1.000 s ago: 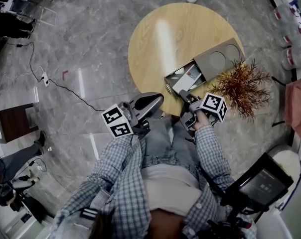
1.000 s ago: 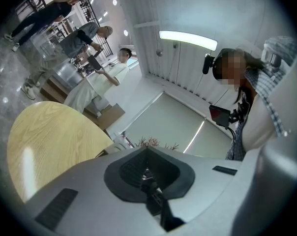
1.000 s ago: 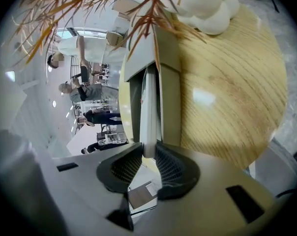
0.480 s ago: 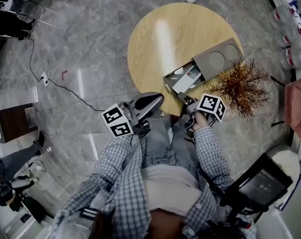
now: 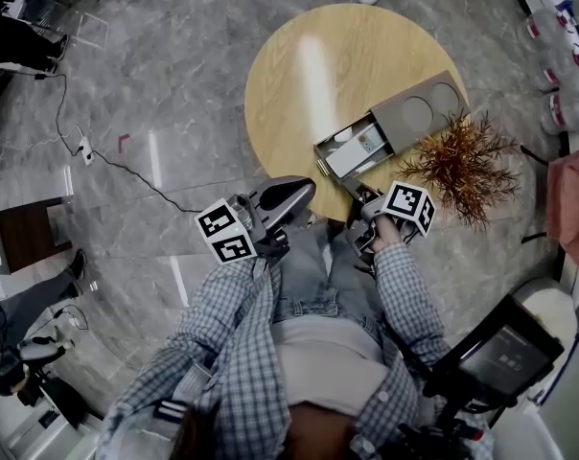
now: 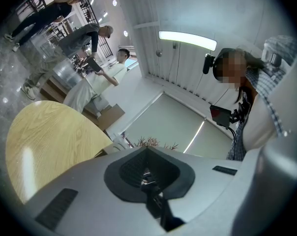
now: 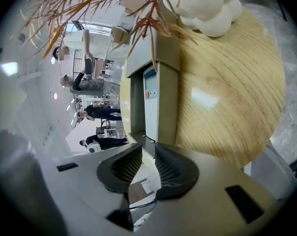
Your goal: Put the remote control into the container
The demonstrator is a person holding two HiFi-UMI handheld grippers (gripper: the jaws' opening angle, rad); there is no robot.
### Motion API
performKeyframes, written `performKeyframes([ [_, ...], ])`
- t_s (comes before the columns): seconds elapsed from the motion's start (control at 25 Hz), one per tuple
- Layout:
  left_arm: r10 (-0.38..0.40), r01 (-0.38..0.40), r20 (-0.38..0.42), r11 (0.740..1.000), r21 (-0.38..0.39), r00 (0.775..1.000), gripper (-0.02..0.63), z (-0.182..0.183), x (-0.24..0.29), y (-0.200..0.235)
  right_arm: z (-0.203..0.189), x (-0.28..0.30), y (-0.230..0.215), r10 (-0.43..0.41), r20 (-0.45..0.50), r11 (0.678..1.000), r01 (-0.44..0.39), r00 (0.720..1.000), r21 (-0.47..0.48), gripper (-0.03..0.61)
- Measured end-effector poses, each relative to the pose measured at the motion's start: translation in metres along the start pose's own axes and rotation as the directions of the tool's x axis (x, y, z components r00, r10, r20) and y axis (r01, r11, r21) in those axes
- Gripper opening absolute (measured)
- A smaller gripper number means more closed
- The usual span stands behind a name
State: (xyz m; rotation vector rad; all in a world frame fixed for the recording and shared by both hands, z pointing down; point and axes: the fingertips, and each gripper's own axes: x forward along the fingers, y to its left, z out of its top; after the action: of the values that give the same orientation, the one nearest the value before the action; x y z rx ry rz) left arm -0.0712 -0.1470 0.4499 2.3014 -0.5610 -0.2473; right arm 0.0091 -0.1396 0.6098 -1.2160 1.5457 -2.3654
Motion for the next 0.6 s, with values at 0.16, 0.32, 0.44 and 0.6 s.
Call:
performKeyframes([
  [0.16,-0.003,0.003,-0.001,1.000,0.009,1.000,0.009,0.001,0.001,0.000,0.003,-0.001,0.010,0.054,0.024,0.996,-0.052,0.998,-0.069,0.086],
  [0.32,0.002,-0.002,-0.010,0.999,0.036,1.000,0.008,0.001,0.004,0.000,0.010,-0.006,0.019,0.089,0.067,0.983,-0.076,0.994,-0.169,0.006],
  [0.44,0.013,-0.011,-0.033,0.997,0.079,0.999,0.008,-0.003,0.007,-0.005,0.012,-0.014,0.025,0.101,0.092,0.957,-0.072,0.991,-0.280,0.006],
  [0.6,0.026,-0.020,-0.047,0.992,0.126,0.999,0.008,-0.005,0.009,-0.016,0.009,-0.029,0.033,0.071,0.136,0.882,0.002,0.988,-0.471,0.006],
])
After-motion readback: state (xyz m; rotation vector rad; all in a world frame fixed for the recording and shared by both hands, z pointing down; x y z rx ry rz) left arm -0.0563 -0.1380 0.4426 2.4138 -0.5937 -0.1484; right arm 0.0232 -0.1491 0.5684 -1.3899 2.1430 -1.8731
